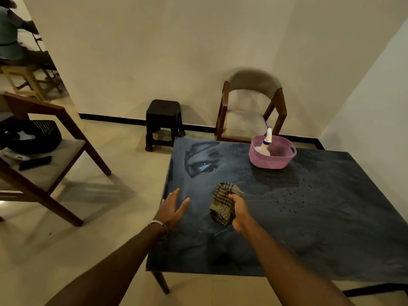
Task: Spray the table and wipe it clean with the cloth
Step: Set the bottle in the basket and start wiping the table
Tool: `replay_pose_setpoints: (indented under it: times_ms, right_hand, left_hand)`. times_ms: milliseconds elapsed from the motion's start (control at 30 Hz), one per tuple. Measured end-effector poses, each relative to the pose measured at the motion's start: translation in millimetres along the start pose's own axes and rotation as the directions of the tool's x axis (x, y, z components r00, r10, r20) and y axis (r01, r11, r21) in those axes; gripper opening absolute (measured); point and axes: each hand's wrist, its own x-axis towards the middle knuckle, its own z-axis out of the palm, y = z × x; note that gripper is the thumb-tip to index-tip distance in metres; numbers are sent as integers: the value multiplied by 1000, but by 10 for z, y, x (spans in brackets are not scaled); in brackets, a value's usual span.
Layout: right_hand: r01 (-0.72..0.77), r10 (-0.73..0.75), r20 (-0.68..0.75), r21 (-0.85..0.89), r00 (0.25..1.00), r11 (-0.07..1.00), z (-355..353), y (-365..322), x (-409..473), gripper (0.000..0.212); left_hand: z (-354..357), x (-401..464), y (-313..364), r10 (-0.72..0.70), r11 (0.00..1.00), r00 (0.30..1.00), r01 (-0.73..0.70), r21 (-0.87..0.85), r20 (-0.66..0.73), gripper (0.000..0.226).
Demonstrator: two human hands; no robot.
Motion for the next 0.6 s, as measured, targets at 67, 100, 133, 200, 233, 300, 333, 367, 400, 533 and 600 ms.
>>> replay_pose_setpoints:
  times_ms: [67, 100, 133, 200, 233, 300, 333, 367, 400, 533, 600]
  right_hand:
    - [-8, 8, 9, -31, 1000, 1000, 211, 104, 7, 31]
    - [-12, 13, 12, -47, 1000, 999, 314, 153, 18, 31]
    - [-11, 12, 13, -70, 1000, 997, 409, 190, 33, 30]
    - [19, -17, 11, -154, 1000, 988, 577, 222, 60, 28]
    - [46, -44, 16, -211, 999, 976, 658, 216, 78, 26]
    - [114, -102, 53, -315, 993, 942, 805, 169, 114, 23]
    - [144, -123, 80, -347, 989, 927, 869, 139, 132, 20]
    - [164, -133, 108, -373, 985, 913, 925, 97, 152, 19]
    - [178, -136, 133, -383, 982, 906, 988, 49, 177, 19]
    - [264, -211, 165, -469, 964, 843, 1205, -116, 358, 17]
    - [346, -280, 204, -565, 938, 749, 1290, -131, 466, 12]
  left_hand:
    - [-101, -9, -116, -17, 999, 1000, 18, -30, 17, 81]
    - [-143, -14, -169, -28, 999, 999, 29, -45, 25, 83]
    - [-175, -14, -214, -35, 997, 999, 37, -63, 31, 85]
    - [-225, -6, -289, -38, 996, 998, 41, -83, 40, 87]
    - [-250, 6, -332, -35, 996, 999, 38, -84, 42, 86]
    - [-300, 41, -403, -33, 996, 999, 36, -78, 34, 85]
    - [-325, 67, -430, -39, 996, 999, 41, -77, 23, 87]
    - [-349, 101, -445, -47, 996, 999, 48, -76, 13, 88]
    - [-372, 143, -450, -55, 996, 998, 55, -73, 7, 88]
    - [-435, 302, -400, -67, 992, 998, 66, -104, -8, 88]
    - [-463, 389, -379, -85, 987, 996, 79, -142, -33, 87]
